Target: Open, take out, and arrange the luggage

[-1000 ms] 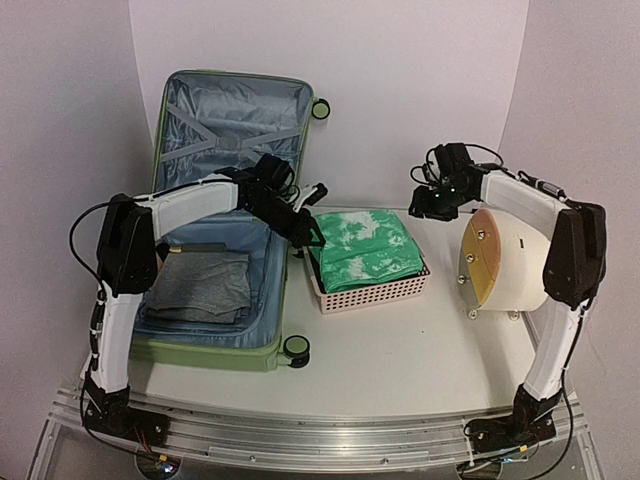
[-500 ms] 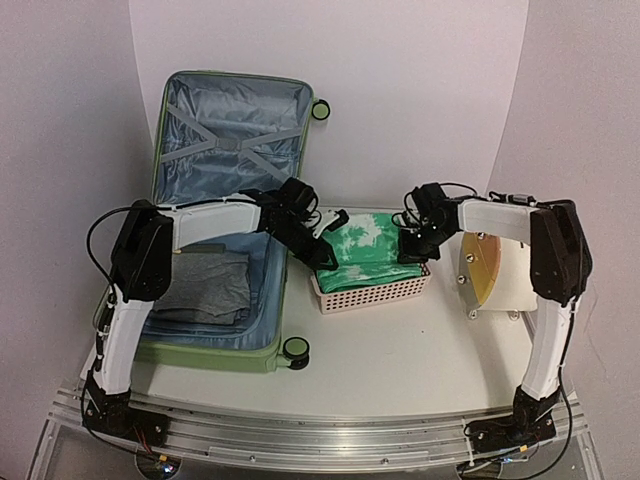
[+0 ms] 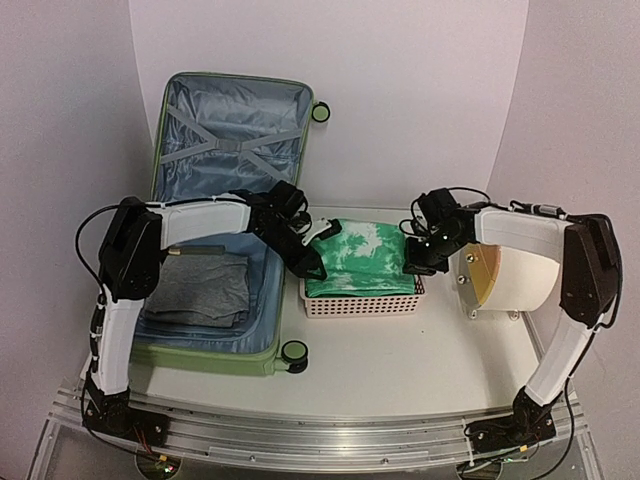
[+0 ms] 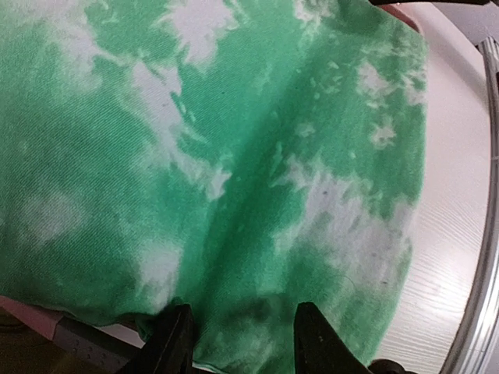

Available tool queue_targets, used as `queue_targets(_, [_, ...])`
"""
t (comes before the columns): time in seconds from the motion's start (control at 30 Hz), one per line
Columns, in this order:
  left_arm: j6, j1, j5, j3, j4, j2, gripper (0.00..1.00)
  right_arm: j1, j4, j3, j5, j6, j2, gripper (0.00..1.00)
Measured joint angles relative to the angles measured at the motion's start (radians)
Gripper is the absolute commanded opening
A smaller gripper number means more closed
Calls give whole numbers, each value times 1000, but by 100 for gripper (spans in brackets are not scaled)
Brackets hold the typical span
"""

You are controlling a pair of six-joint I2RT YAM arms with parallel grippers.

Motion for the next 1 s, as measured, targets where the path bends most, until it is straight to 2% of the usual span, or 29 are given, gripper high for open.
queue_targets(0.13, [22, 9, 54, 130, -93, 6, 43, -2, -36, 166, 2, -9, 34, 11])
queue_targets(0.27, [3, 12, 42, 268, -37, 12, 40, -3, 14, 362, 6, -19, 126, 8])
queue_targets(0.33, [-14, 15, 13, 293, 4, 23, 38, -3, 36, 405, 8, -20, 176, 7])
queue_targets(0.47, [-38, 18, -68, 302, 66, 90, 37, -3, 56, 423, 13, -16, 282, 5])
queue_targets(0.63, [-58, 25, -144, 302, 120, 257, 35, -6, 90, 389, 40, -5, 382, 5])
queue_targets(0.83, [-60, 20, -170, 302, 132, 260, 36, -8, 120, 378, 56, 6, 384, 6])
queue_targets(1.0, [-57, 21, -164, 315, 117, 260, 41, -8, 111, 391, 61, -4, 384, 9])
